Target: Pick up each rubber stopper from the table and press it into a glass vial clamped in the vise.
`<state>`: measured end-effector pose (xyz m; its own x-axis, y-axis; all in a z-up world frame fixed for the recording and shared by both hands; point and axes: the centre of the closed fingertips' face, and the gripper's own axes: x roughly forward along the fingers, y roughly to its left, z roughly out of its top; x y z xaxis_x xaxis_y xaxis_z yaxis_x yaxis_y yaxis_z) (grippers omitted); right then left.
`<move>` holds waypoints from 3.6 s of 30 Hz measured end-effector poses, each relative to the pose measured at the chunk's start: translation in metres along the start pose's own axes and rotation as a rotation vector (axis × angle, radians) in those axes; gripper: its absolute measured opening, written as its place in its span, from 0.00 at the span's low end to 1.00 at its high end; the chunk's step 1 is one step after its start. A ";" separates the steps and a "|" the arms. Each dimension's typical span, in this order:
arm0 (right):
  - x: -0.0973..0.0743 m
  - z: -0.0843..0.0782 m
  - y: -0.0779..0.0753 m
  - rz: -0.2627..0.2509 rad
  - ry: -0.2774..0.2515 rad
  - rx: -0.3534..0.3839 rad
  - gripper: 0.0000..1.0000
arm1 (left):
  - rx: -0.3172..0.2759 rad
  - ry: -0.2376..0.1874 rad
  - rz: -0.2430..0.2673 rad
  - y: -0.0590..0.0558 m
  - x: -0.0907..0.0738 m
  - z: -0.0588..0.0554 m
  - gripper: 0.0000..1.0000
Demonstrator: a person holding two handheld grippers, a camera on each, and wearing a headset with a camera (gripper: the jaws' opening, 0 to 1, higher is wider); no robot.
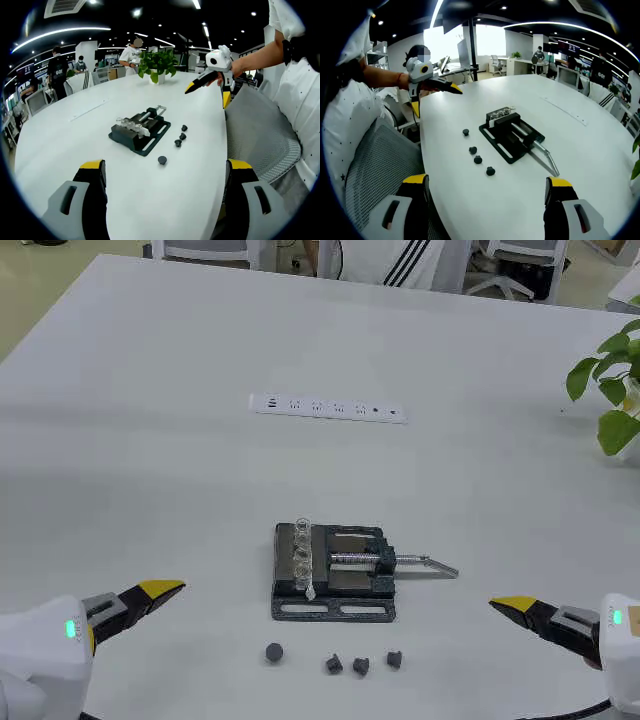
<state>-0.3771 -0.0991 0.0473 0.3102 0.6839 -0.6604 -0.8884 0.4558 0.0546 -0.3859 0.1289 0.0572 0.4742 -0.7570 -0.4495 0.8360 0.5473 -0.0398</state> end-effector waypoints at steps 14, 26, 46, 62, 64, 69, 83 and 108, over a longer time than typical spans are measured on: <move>0.000 0.002 -0.001 0.009 0.019 -0.013 0.95 | -0.005 -0.006 0.004 0.001 0.001 -0.003 0.99; 0.002 0.014 0.000 0.028 0.032 -0.043 0.95 | -0.008 -0.015 0.013 0.003 0.000 -0.006 0.99; 0.033 0.061 0.023 0.174 0.140 -0.210 0.81 | 0.001 -0.039 0.026 0.004 -0.002 -0.004 0.99; 0.085 0.087 0.048 0.295 0.247 -0.351 0.63 | 0.008 -0.053 0.038 0.012 -0.001 -0.004 0.99; 0.091 0.088 0.049 0.302 0.256 -0.364 0.60 | 0.010 -0.054 0.037 0.014 0.000 -0.004 0.99; 0.110 0.085 0.053 0.324 0.298 -0.390 0.50 | 0.015 -0.050 0.036 0.018 0.003 -0.006 0.99; 0.154 0.069 0.063 0.340 0.414 -0.482 0.27 | -0.002 -0.067 0.041 0.021 0.007 -0.011 0.99; 0.177 0.060 0.075 0.386 0.538 -0.689 0.13 | -0.046 -0.131 0.067 0.033 0.007 -0.012 0.98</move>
<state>-0.3690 0.0904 -0.0205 -0.0909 0.2854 -0.9541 -0.9541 -0.2994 0.0014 -0.3584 0.1463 0.0419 0.5627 -0.7569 -0.3324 0.7893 0.6114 -0.0561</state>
